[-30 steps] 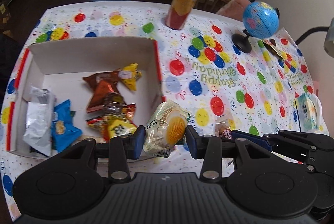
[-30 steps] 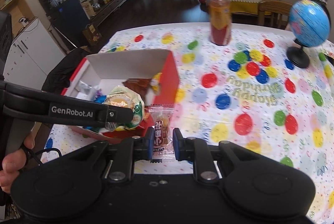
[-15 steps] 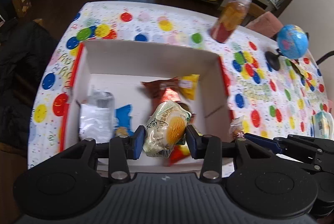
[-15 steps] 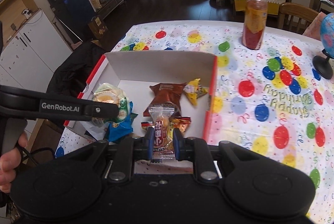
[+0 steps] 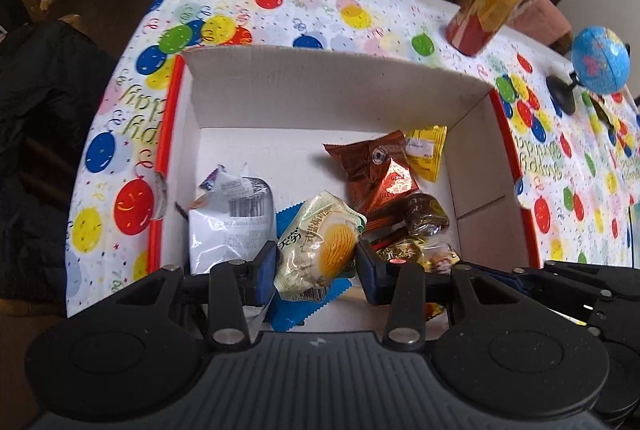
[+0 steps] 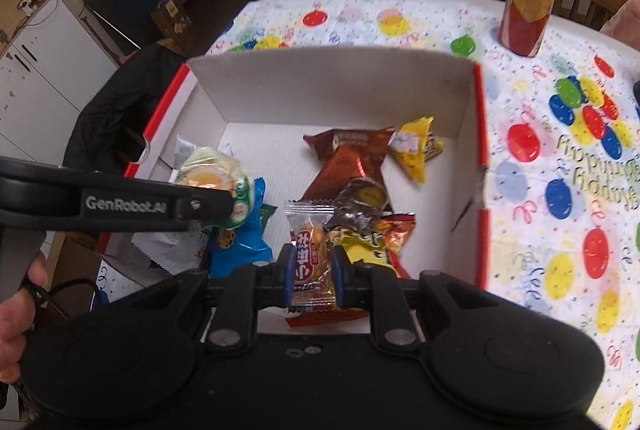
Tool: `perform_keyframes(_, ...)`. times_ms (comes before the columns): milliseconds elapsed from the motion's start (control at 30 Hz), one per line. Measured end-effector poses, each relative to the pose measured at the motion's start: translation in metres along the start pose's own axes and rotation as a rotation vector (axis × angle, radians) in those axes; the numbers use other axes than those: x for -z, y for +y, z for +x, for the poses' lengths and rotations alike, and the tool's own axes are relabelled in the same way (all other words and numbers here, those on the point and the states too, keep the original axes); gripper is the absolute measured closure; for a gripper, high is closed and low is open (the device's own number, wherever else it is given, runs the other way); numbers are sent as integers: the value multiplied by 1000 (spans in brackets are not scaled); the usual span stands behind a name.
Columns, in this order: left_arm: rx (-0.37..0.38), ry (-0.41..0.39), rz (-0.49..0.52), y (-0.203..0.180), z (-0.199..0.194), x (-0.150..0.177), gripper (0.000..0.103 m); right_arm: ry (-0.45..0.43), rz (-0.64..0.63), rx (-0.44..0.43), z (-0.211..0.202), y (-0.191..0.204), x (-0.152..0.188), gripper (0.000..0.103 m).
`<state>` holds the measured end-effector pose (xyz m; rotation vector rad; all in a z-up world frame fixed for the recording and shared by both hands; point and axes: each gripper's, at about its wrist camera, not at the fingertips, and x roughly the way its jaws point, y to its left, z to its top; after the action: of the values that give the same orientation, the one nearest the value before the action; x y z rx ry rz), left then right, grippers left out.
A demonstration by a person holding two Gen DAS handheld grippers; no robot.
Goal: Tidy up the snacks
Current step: 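Lower both candies into the box and open both grippers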
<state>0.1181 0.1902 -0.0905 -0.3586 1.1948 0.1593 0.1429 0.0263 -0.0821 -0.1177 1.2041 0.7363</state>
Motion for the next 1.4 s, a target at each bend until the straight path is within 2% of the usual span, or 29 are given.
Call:
perform_keyframes(333,10,56,59,-6,26,4,62,53,2,19,23,6,2,86)
perform_keyframes(467,10,62,66,-6,30,7,61,52,-2,18,23,7,3,82)
perform_keyframes(700,15,34,91,-9,23,12,61,38,-4,24,16,10,8,77)
perform_keyframes(833,15,8,106,-12,13,13,53,22,1,28,8,10,12,76)
perform_keyframes(1000,23,-16,109,-13,0,17,51,-7,13,24,-7,8,17,74)
perform_keyframes(1100,23,-40,115,-14,-9,22,48,-31,20,23,-17,7,20,70)
perform_keyframes(1400,17,-110,136,-13,-40,34,47,-112,41,17,-48,9,30,58)
